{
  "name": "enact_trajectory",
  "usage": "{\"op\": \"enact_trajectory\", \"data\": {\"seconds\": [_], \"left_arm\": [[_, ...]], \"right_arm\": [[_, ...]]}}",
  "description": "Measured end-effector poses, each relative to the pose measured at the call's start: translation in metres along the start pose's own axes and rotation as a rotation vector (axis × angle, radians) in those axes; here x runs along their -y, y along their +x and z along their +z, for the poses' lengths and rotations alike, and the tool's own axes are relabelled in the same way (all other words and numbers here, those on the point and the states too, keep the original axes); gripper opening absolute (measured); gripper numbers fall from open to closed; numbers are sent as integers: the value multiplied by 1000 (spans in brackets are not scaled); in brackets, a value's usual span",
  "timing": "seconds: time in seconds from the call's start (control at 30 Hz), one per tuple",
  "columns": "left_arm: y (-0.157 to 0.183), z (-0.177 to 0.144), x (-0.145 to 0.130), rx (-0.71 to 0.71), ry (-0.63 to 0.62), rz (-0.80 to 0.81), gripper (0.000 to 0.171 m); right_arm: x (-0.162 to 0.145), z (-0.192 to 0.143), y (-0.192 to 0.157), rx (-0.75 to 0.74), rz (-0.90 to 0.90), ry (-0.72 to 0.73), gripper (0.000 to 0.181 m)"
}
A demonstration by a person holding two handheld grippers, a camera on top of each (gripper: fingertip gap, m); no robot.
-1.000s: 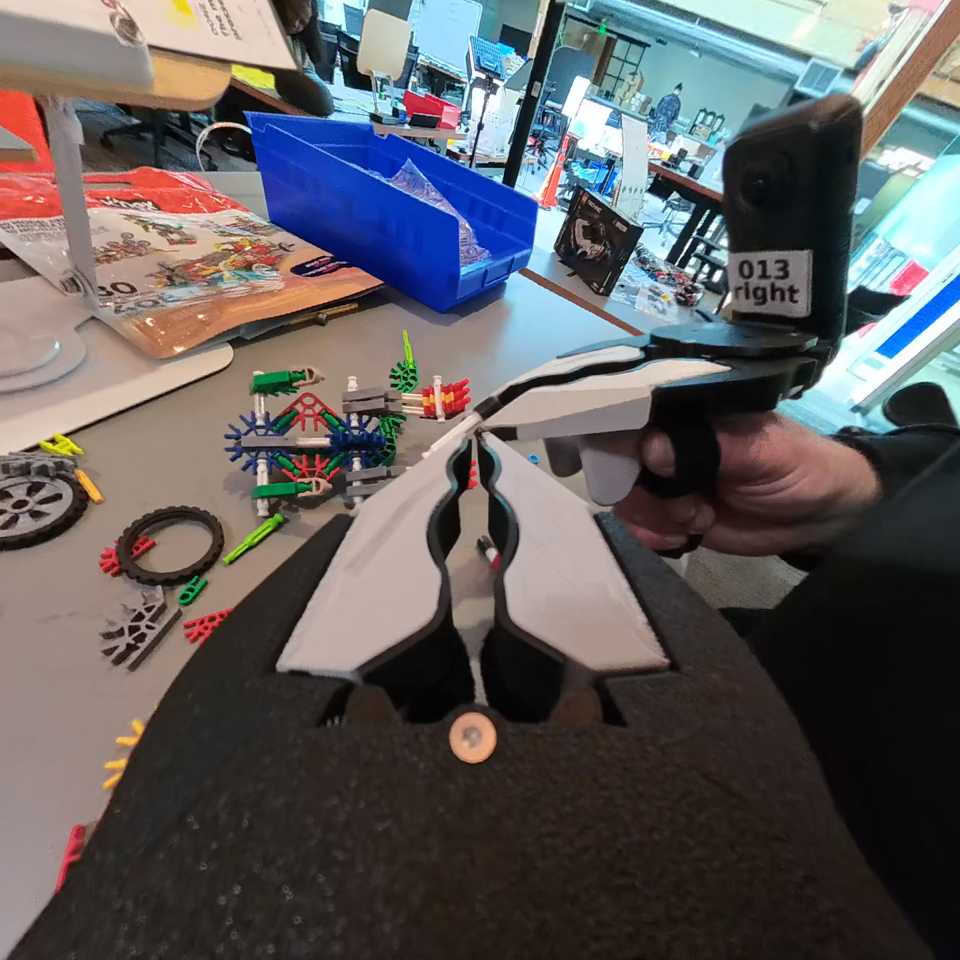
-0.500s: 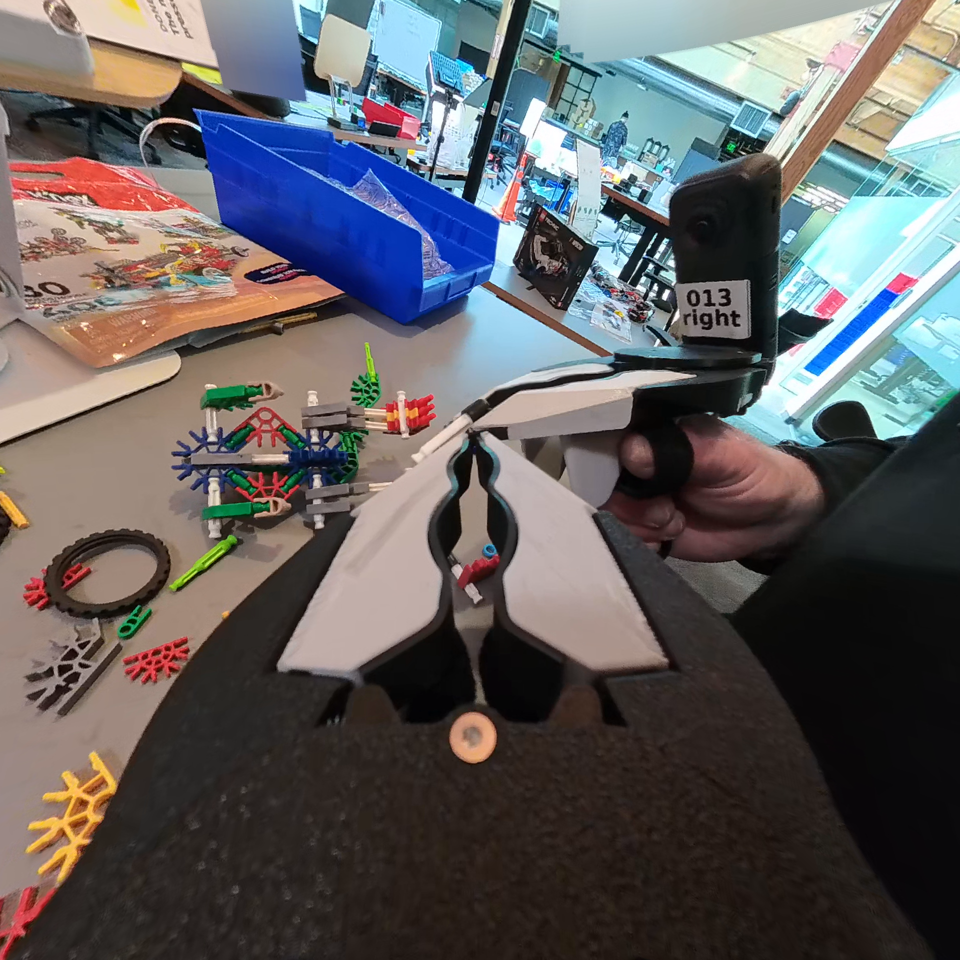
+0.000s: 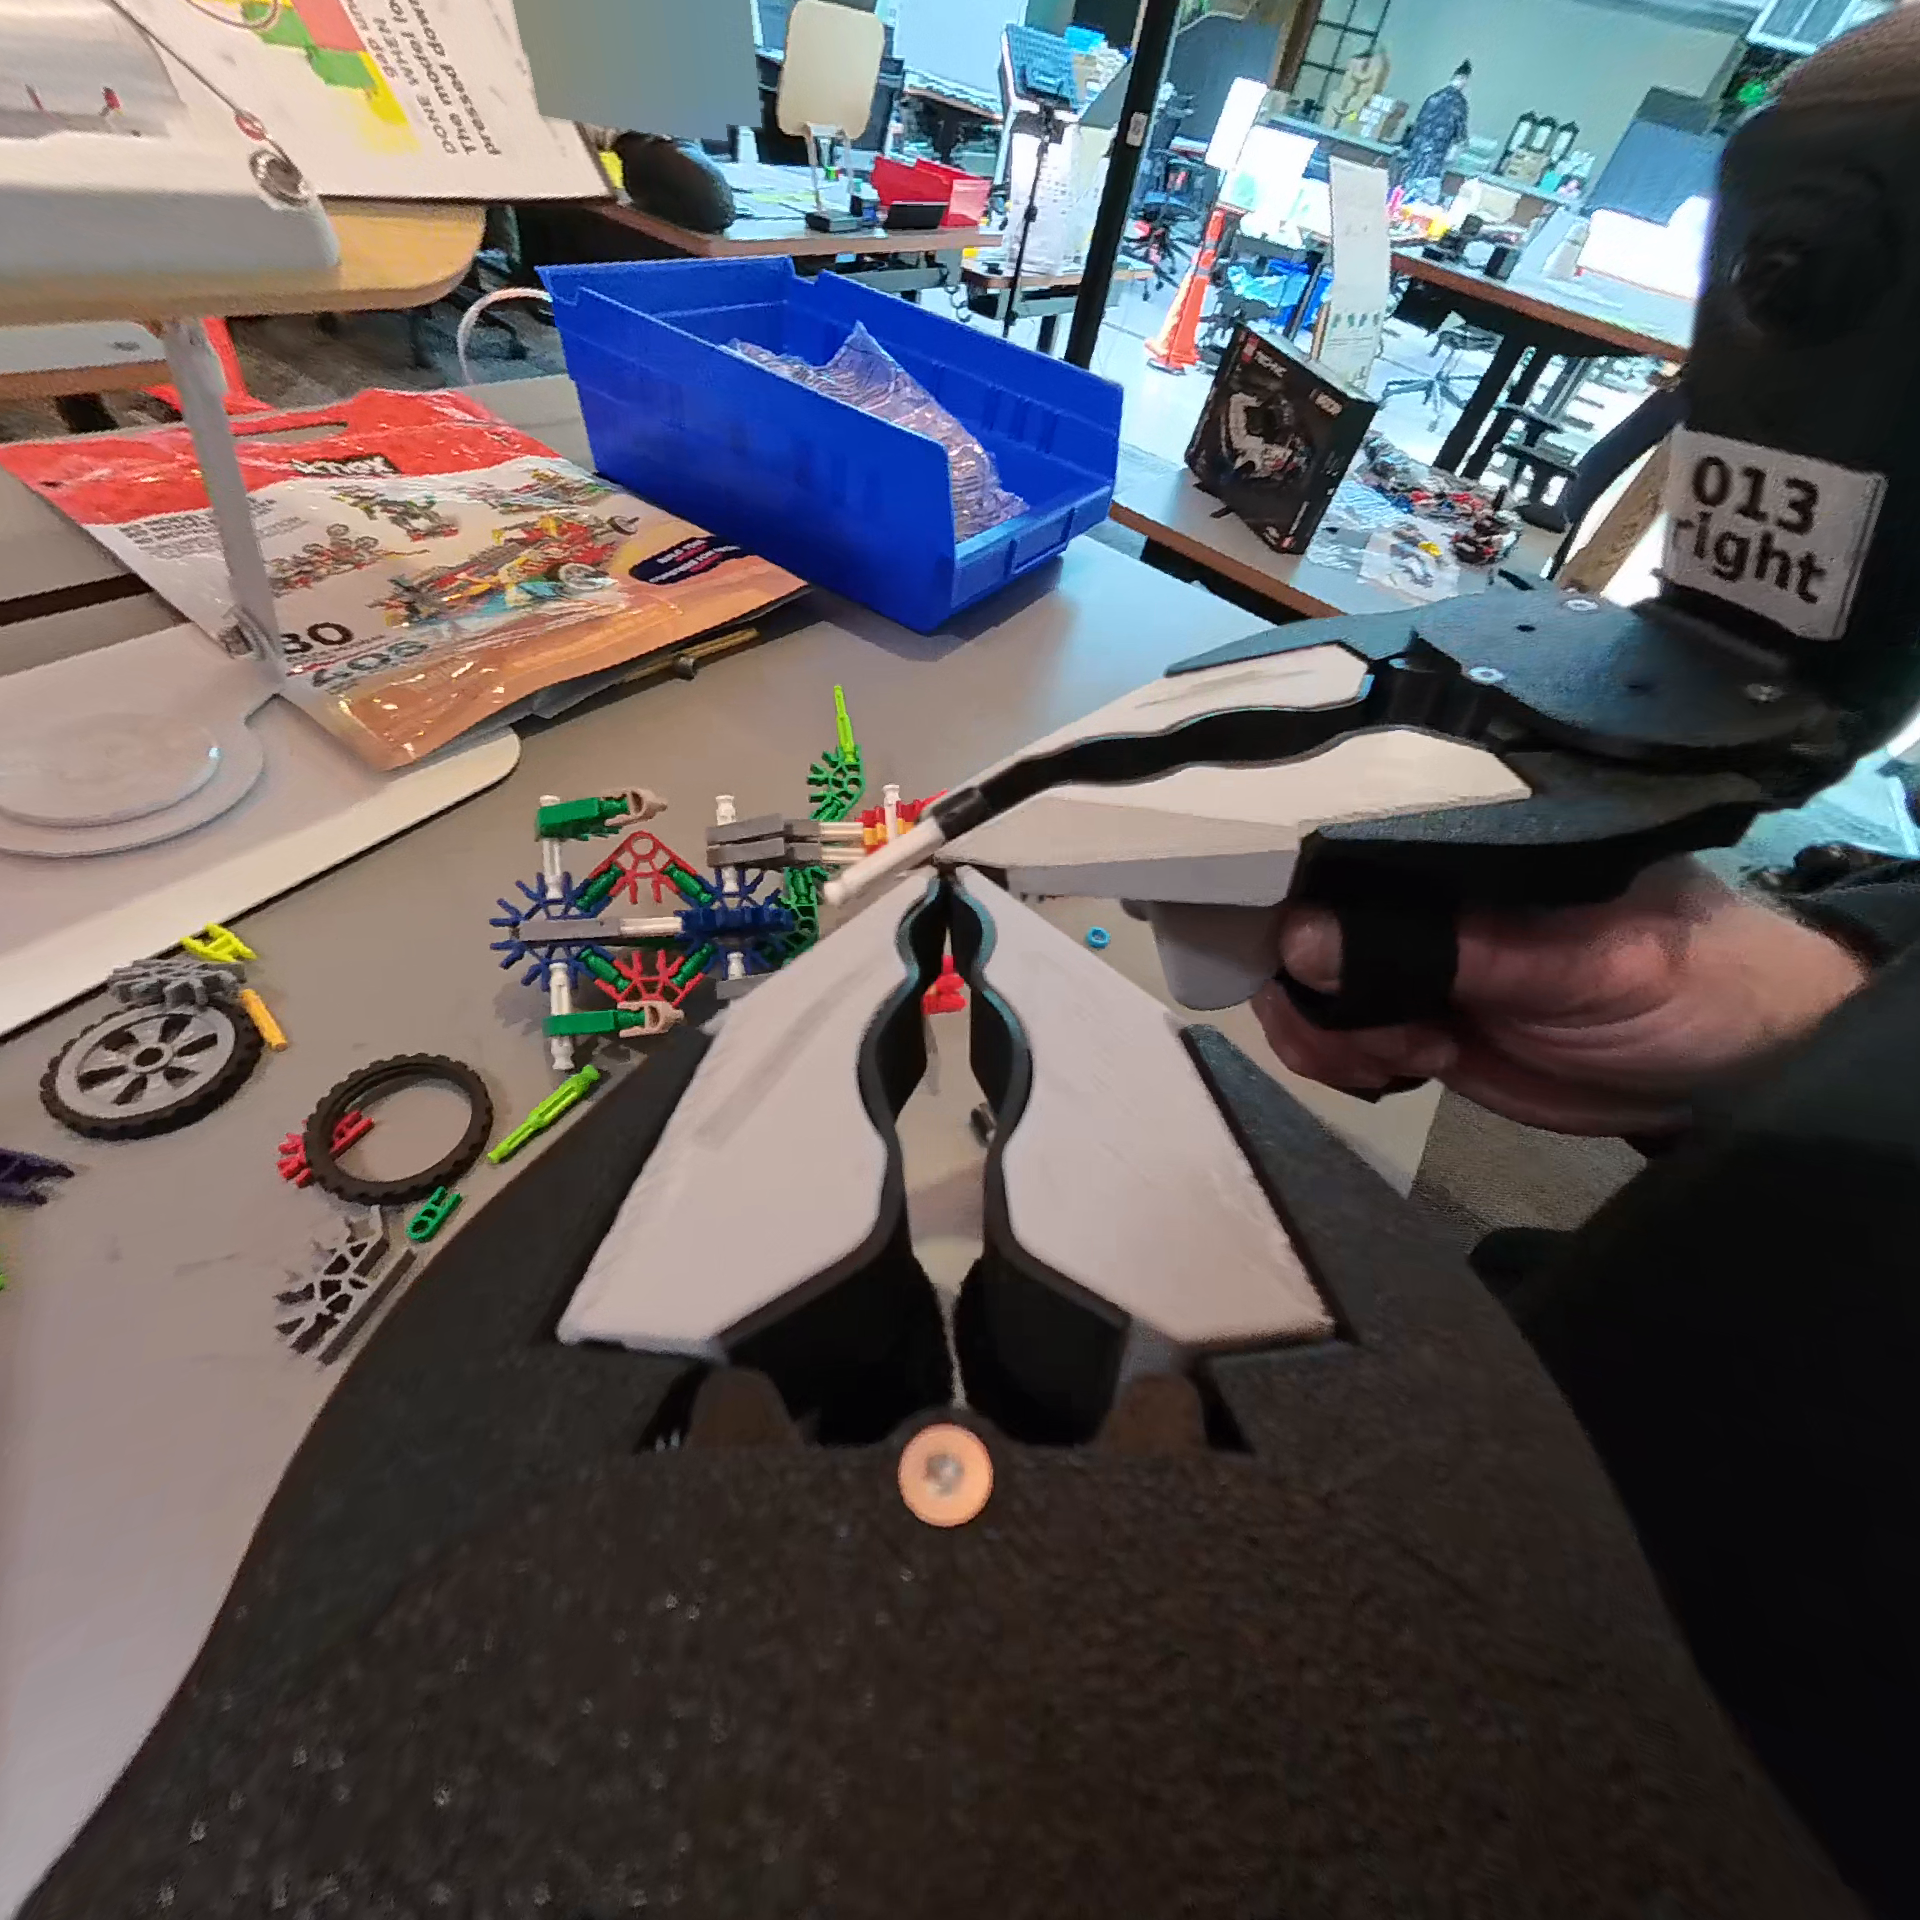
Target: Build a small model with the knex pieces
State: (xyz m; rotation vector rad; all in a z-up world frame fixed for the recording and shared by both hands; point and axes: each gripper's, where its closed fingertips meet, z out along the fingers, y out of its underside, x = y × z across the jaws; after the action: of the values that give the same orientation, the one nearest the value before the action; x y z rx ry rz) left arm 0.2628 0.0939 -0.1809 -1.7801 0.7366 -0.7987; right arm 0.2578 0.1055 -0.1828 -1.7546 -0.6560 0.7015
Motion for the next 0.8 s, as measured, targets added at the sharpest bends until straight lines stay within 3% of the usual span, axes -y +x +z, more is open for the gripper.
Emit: {"op": "enact_trajectory", "data": {"seconds": [0.3, 0.8], "left_arm": [[-12, -3, 6, 86, 8, 3, 0], [-17, -12, 8, 113, -10, 76, 0]], "right_arm": [[8, 12, 1, -26, 11, 22, 7], [10, 23, -6, 47, 171, 35, 7]]}}
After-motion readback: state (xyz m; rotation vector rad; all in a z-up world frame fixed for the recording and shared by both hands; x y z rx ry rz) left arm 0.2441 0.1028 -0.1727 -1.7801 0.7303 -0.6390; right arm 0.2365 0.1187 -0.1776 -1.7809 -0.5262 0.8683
